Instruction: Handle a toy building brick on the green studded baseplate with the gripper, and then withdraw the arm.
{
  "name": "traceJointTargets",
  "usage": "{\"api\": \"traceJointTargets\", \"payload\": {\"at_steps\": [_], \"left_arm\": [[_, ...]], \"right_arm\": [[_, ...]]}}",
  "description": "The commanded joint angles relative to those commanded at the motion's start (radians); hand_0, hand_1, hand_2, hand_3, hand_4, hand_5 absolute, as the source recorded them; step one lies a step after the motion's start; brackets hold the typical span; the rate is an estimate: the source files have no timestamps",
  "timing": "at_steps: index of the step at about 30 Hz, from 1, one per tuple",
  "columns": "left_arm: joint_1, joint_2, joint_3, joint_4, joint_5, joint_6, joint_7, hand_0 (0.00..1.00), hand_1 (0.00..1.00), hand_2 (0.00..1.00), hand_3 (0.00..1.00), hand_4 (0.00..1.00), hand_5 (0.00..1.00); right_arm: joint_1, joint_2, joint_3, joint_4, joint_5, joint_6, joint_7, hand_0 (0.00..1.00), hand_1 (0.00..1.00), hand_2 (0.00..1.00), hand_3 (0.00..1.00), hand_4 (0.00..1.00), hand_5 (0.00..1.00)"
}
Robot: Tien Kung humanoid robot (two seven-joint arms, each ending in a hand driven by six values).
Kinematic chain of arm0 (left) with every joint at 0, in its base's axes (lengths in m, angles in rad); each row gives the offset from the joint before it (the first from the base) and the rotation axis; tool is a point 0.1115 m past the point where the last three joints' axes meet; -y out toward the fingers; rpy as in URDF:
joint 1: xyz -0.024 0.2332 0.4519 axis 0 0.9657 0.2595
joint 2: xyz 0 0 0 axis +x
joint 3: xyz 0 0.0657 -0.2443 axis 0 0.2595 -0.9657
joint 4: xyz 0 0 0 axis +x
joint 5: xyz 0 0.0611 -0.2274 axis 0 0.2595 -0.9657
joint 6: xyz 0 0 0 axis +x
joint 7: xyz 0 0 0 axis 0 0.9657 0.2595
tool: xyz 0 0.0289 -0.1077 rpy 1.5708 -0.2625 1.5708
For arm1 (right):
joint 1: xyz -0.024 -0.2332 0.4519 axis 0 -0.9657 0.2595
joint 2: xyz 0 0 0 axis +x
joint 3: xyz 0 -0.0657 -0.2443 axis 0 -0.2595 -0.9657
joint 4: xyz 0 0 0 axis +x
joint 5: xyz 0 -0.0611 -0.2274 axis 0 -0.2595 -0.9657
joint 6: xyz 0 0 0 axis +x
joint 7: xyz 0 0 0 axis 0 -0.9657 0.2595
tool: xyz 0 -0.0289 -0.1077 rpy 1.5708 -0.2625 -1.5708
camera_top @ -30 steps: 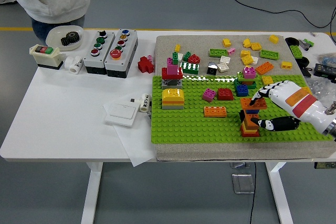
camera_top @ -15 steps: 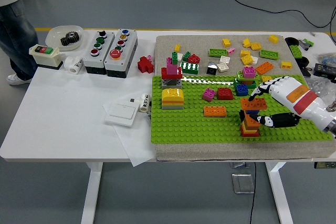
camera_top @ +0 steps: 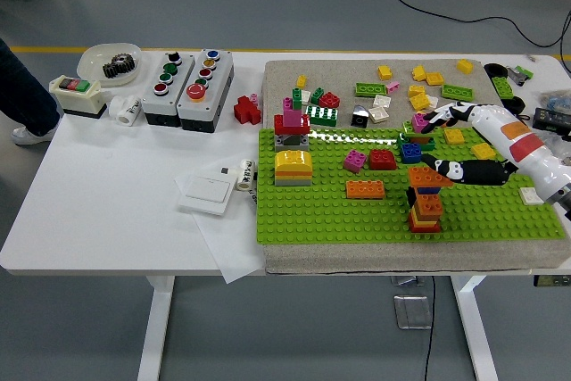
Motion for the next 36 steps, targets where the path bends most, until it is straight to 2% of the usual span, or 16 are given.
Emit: {"api": "traceJointTargets", "payload": {"at_steps": [2,3,8,9,13,14,15,20,21,26,27,32,33,36], "left_arm": [[0.004,0.001,-0.002,0.001,0.002,-0.001,0.001,0.549,0.629,0.691,0.611,0.640,0.740],[0.004,0.001,-0.003,0.001,0.003,-0.001,0.001,0.549,0.628,0.689,0.612,0.641,0.740],[0.010,0.001,-0.013,0.003,0.015,-0.007,0.003,0.549,0.628,0.689,0.612,0.641,0.740],[0.012,0.001,-0.016,0.004,0.020,-0.009,0.004,0.549,0.625,0.689,0.612,0.641,0.740],[0.016,0.002,-0.025,0.006,0.030,-0.014,0.004,0.549,0.625,0.689,0.612,0.641,0.740],[0.017,0.003,-0.026,0.006,0.031,-0.015,0.004,0.549,0.625,0.689,0.612,0.641,0.740],[0.018,0.003,-0.027,0.006,0.032,-0.015,0.004,0.549,0.625,0.689,0.613,0.640,0.737],[0.021,0.004,-0.037,0.009,0.044,-0.019,0.006,0.549,0.625,0.689,0.613,0.640,0.737],[0.023,0.004,-0.039,0.009,0.047,-0.020,0.007,0.548,0.621,0.688,0.614,0.642,0.740],[0.027,0.003,-0.046,0.011,0.053,-0.020,0.009,0.548,0.621,0.688,0.614,0.642,0.740],[0.028,0.002,-0.047,0.011,0.053,-0.020,0.009,0.548,0.622,0.688,0.614,0.643,0.741],[0.029,0.002,-0.048,0.011,0.053,-0.021,0.010,0.548,0.622,0.688,0.614,0.643,0.741],[0.029,0.002,-0.048,0.011,0.052,-0.021,0.010,0.548,0.620,0.688,0.615,0.643,0.741],[0.028,0.002,-0.047,0.012,0.051,-0.021,0.010,0.548,0.620,0.688,0.615,0.643,0.741]], "right_arm": [[0.019,0.001,-0.003,0.017,0.085,0.026,-0.027,0.696,0.680,0.737,0.637,0.836,0.465],[0.022,0.001,-0.004,0.020,0.130,0.031,-0.032,0.777,0.757,0.795,0.757,0.915,0.594],[0.064,0.011,0.000,0.028,0.338,0.088,-0.099,0.777,0.757,0.795,0.757,0.915,0.594],[0.074,0.014,0.004,0.027,0.383,0.099,-0.117,0.836,0.799,0.843,0.850,0.980,0.708],[0.096,0.025,0.029,0.013,0.553,0.120,-0.164,0.836,0.799,0.843,0.850,0.980,0.708],[0.098,0.026,0.032,0.010,0.592,0.121,-0.168,0.836,0.799,0.843,0.850,0.980,0.708],[0.100,0.028,0.035,0.005,0.637,0.122,-0.170,0.863,0.819,0.859,0.871,0.998,0.756],[0.115,0.041,0.051,-0.038,0.841,0.122,-0.177,0.863,0.819,0.859,0.871,0.998,0.756],[0.119,0.044,0.055,-0.055,0.886,0.125,-0.180,0.888,0.829,0.867,0.892,0.998,0.805],[0.133,0.050,0.062,-0.097,1.094,0.132,-0.193,0.888,0.829,0.867,0.892,0.998,0.805],[0.136,0.052,0.062,-0.103,1.133,0.132,-0.196,0.921,0.845,0.874,0.907,0.998,0.862],[0.149,0.059,0.067,-0.144,1.346,0.139,-0.213,0.921,0.845,0.874,0.907,0.998,0.862],[0.150,0.060,0.068,-0.148,1.382,0.140,-0.215,0.933,0.853,0.877,0.914,0.998,0.897],[0.153,0.061,0.074,-0.164,1.430,0.144,-0.220,0.933,0.853,0.877,0.914,0.998,0.897]]}}
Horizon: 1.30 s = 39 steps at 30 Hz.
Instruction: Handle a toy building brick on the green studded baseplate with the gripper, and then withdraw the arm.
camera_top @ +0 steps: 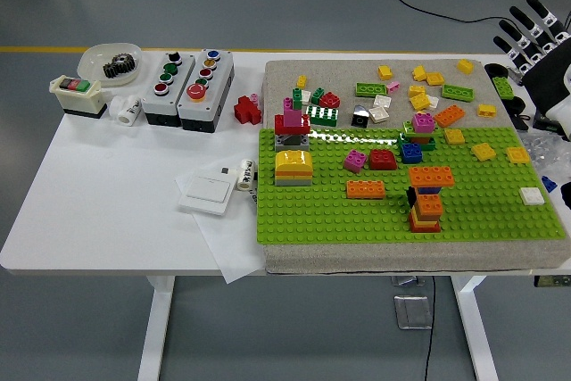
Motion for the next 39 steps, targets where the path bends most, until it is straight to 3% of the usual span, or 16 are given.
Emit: {"api": "traceJointTargets", "payload": {"at_steps": [31,39], "left_arm": [[-0.023,-0.006,0.015,-0.003,-0.018,0.017,-0.007,0.548,0.629,0.692,0.615,0.644,0.739],[-0.021,-0.006,0.003,-0.004,-0.002,0.003,-0.005,0.554,0.630,0.693,0.616,0.643,0.740]], "right_arm": [[-0.003,-0.019,0.027,-0.003,-0.019,0.017,-0.006,0.945,0.861,0.878,0.912,0.998,0.959],[-0.006,-0.015,0.017,-0.007,-0.019,0.022,-0.013,0.944,0.856,0.873,0.903,0.998,0.969]]}}
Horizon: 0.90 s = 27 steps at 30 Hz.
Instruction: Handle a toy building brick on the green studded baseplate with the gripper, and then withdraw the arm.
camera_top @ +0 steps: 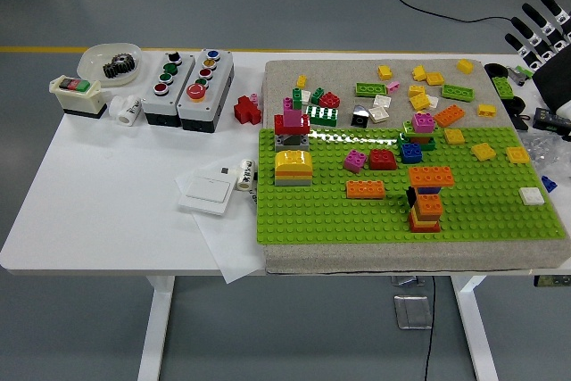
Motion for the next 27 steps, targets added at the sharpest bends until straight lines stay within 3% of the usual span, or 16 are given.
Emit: {"api": "traceJointTargets", "payload": {"at_steps": [27], "left_arm": [[0.000,0.011,-0.028,-0.008,0.071,-0.025,-0.002,0.559,0.636,0.696,0.616,0.643,0.742]], "right_arm": [[-0.027,0.012,0.027,-0.017,-0.005,-0.013,-0.003,0.940,0.851,0.868,0.911,0.998,0.977]]}}
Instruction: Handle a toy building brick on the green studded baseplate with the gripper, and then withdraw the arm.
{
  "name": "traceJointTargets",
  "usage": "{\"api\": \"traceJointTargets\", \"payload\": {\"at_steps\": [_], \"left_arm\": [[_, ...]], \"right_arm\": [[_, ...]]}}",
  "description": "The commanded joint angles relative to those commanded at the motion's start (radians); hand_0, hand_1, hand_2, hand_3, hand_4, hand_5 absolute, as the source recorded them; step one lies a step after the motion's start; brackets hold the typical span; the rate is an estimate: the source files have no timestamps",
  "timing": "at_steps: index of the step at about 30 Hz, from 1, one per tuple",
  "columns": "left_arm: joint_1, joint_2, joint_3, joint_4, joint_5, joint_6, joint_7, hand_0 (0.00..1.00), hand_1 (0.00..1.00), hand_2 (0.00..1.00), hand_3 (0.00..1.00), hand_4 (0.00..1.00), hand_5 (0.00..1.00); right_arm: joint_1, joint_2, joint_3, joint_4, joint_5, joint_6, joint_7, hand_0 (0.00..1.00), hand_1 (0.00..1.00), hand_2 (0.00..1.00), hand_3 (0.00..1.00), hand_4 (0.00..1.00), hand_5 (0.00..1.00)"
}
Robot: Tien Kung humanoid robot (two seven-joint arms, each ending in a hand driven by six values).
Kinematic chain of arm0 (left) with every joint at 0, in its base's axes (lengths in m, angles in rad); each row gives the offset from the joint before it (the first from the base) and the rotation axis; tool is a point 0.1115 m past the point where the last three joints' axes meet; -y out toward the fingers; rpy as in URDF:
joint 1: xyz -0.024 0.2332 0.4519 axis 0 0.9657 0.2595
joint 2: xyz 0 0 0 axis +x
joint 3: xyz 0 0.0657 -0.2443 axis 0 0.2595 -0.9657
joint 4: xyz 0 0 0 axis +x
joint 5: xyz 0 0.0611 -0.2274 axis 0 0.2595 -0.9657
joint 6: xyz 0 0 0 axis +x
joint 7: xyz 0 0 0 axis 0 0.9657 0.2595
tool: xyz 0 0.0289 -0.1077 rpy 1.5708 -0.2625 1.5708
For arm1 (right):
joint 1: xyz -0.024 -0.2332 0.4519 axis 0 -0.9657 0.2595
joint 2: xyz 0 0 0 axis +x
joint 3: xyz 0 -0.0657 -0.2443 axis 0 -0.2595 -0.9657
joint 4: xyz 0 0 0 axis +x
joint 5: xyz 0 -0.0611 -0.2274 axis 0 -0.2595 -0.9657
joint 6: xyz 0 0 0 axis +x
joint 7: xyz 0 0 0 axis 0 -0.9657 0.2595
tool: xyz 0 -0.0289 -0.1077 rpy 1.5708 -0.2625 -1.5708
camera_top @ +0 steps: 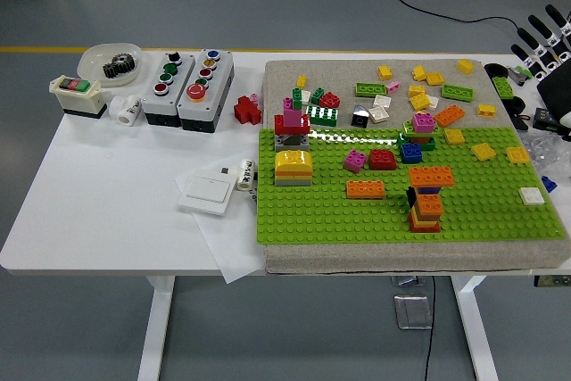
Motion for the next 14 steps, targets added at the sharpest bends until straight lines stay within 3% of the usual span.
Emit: {"api": "traceJointTargets", "payload": {"at_steps": [14], "left_arm": [[0.007,0.009,-0.026,-0.003,0.054,-0.023,0.004,0.560,0.639,0.698,0.618,0.645,0.739]], "right_arm": [[0.010,0.011,-0.011,-0.003,0.009,0.007,-0.007,0.936,0.847,0.866,0.909,0.998,0.976]]}}
